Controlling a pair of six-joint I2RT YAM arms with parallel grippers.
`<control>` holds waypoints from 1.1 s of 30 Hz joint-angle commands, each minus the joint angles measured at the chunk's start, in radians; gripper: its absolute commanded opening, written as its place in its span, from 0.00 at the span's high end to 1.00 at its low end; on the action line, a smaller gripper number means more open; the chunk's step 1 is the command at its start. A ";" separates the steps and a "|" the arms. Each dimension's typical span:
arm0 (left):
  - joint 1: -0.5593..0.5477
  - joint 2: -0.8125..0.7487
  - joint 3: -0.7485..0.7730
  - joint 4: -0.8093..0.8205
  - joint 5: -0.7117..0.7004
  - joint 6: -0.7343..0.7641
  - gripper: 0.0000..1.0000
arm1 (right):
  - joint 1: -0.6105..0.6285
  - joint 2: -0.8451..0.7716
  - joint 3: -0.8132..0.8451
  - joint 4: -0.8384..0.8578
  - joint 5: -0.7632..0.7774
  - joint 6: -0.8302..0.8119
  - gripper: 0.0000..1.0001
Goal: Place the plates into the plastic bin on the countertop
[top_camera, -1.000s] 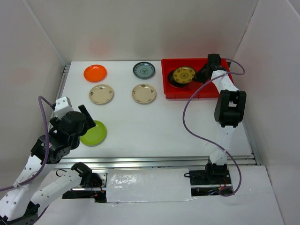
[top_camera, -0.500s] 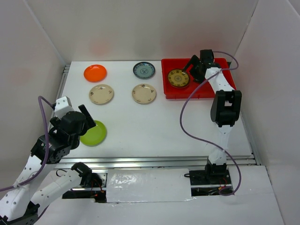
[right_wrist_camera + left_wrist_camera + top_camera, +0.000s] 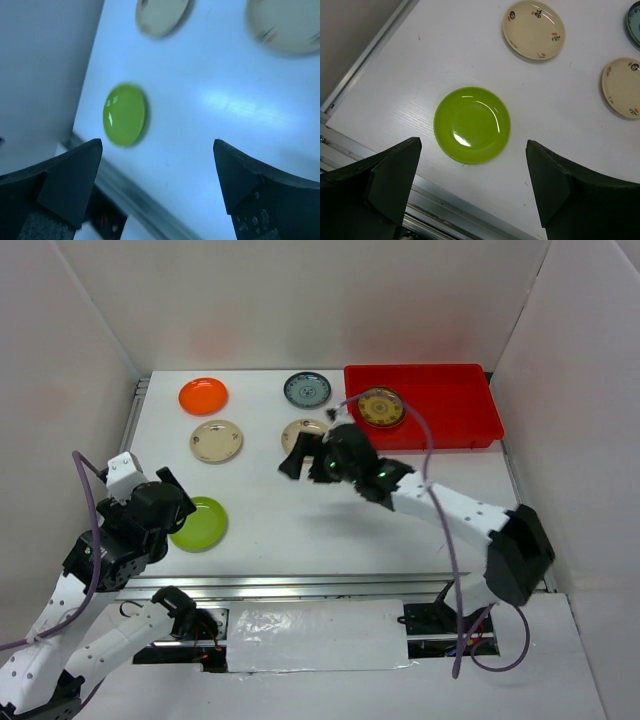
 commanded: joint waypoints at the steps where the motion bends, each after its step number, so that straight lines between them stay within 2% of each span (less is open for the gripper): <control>1: 0.003 0.002 0.040 -0.053 -0.074 -0.070 0.01 | 0.143 0.132 -0.108 0.252 -0.160 0.135 0.00; 4: 0.003 -0.006 0.039 -0.048 -0.071 -0.069 0.01 | 0.273 0.352 -0.015 0.291 -0.175 0.177 0.01; 7: 0.003 -0.020 0.034 -0.041 -0.069 -0.062 0.01 | 0.333 0.530 0.131 0.288 -0.214 0.208 0.05; 13: 0.003 -0.035 0.029 -0.018 -0.053 -0.038 0.01 | 0.351 0.757 0.346 0.234 -0.250 0.292 0.12; 18: 0.003 -0.030 0.028 -0.010 -0.040 -0.024 0.01 | 0.331 0.850 0.415 0.185 -0.254 0.367 0.20; 26: 0.003 -0.044 0.022 0.015 -0.027 -0.003 0.01 | 0.305 0.920 0.487 0.111 -0.223 0.427 0.43; 27: 0.003 -0.046 0.020 0.016 -0.023 0.000 0.01 | 0.301 0.931 0.505 0.113 -0.230 0.429 0.48; 30: 0.003 -0.041 0.020 0.016 -0.017 0.005 0.01 | 0.298 0.976 0.518 0.139 -0.278 0.447 0.54; 33: 0.003 -0.041 0.019 0.025 -0.014 0.013 0.01 | 0.292 0.985 0.474 0.261 -0.335 0.492 0.67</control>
